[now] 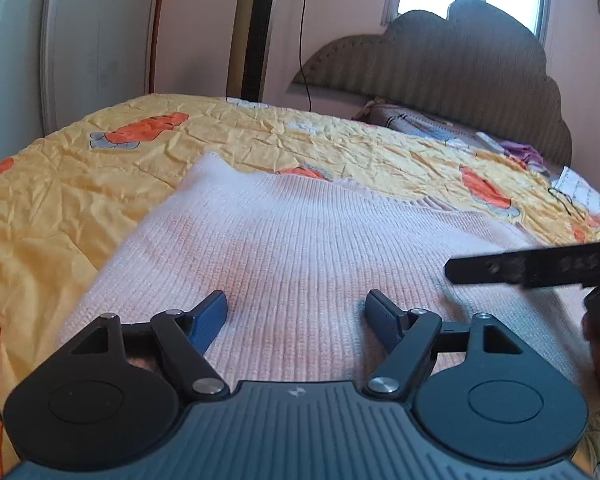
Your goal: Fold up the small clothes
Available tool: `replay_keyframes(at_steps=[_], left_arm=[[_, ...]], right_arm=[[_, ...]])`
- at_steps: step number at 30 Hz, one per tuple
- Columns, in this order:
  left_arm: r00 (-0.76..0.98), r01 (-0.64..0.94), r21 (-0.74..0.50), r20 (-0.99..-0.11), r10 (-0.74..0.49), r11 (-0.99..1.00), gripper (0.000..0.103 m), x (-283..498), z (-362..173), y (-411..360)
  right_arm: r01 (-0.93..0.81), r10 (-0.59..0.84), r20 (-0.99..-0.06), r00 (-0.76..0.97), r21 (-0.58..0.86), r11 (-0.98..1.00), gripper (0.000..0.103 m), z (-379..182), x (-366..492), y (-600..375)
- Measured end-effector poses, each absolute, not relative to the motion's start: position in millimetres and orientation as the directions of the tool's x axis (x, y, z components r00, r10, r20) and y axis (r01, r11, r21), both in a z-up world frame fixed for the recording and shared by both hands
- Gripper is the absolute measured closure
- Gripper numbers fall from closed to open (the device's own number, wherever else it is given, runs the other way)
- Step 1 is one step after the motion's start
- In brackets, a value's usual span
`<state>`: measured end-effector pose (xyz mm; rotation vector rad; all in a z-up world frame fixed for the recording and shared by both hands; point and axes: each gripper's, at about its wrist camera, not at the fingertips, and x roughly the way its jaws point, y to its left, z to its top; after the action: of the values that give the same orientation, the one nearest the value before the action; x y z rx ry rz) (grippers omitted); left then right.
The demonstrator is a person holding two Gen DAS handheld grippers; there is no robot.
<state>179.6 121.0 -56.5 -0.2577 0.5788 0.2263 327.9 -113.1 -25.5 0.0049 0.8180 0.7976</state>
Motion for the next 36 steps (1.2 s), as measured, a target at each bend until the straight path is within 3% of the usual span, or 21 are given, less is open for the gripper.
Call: replay_keyframes(at_steps=[2,7,10,13,15,21,28,36], left_arm=[[0.813,-0.284,-0.205,-0.569,0.122,0.937,0.025,183,-57,127],[0.836,-0.272,-0.251,-0.541,0.098,0.929,0.027,175,-53,133],[0.871,-0.317,-0.387,-0.479,0.105,0.866,0.026,140,-39,141],[0.896,-0.393,-0.610,-0.422,0.138,0.688,0.026,89,-39,155],[0.876,-0.461,-0.671,-0.448,0.179,0.581,0.024,63,-43,158],[0.820,-0.567,-0.739,-0.549,0.163,0.363,0.022,47,-62,186],[0.844,-0.535,-0.829,-0.533,0.060,0.161,0.022,65,-80,212],[0.832,-0.547,-0.814,-0.555,0.014,0.197,0.020,105,-79,212]], right_arm=[[-0.646,0.584,-0.702,0.407,0.231,0.728,0.016,-44,332,-96],[-0.643,0.658,-0.629,0.414,0.310,0.700,0.012,-54,336,-109],[-0.649,0.686,-0.579,0.440,0.323,0.689,0.012,-59,328,-117],[-0.646,0.686,-0.560,0.464,0.316,0.695,0.012,-59,321,-120],[-0.641,0.695,-0.550,0.463,0.333,0.691,0.012,-60,321,-123],[-0.627,0.729,-0.518,0.447,0.400,0.669,0.011,-61,326,-131],[-0.621,0.743,-0.498,0.446,0.426,0.658,0.011,-61,324,-135],[-0.612,0.765,-0.473,0.437,0.467,0.638,0.009,-63,326,-141]])
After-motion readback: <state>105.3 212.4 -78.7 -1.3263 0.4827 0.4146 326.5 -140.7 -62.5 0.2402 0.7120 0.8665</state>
